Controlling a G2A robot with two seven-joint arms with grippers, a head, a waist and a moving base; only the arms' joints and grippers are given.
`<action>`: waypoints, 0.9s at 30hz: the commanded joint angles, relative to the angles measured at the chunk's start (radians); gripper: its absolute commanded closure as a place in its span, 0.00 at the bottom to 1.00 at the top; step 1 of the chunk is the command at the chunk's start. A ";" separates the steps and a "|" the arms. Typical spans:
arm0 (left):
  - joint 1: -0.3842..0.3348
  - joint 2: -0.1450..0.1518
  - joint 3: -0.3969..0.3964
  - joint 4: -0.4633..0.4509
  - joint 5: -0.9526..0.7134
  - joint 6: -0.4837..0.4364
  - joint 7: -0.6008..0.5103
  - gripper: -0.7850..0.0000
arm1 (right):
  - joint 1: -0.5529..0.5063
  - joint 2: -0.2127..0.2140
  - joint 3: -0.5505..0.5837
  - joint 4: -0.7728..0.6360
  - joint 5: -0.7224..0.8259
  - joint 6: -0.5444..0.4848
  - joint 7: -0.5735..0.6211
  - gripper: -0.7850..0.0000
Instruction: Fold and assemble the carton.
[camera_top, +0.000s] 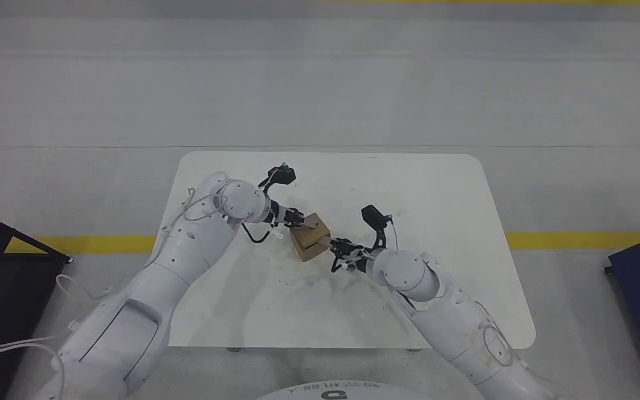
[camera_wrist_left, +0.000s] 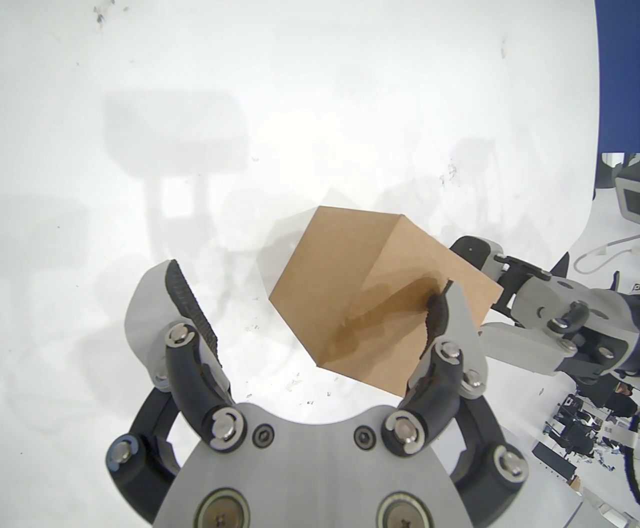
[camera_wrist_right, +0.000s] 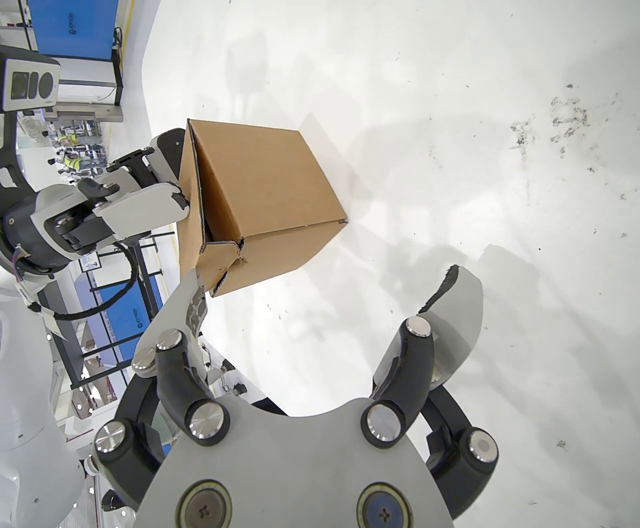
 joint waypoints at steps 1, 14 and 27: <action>0.000 0.001 -0.002 -0.002 -0.001 -0.001 -0.001 0.00 | 0.004 -0.001 -0.002 0.003 0.001 0.005 0.000 0.08; 0.008 0.009 -0.019 -0.018 -0.005 -0.010 -0.003 0.00 | 0.009 -0.002 -0.014 0.006 -0.022 0.018 0.004 0.17; 0.013 0.014 -0.025 -0.028 -0.004 -0.008 -0.005 0.00 | 0.013 -0.004 -0.011 0.008 -0.016 0.020 0.000 0.13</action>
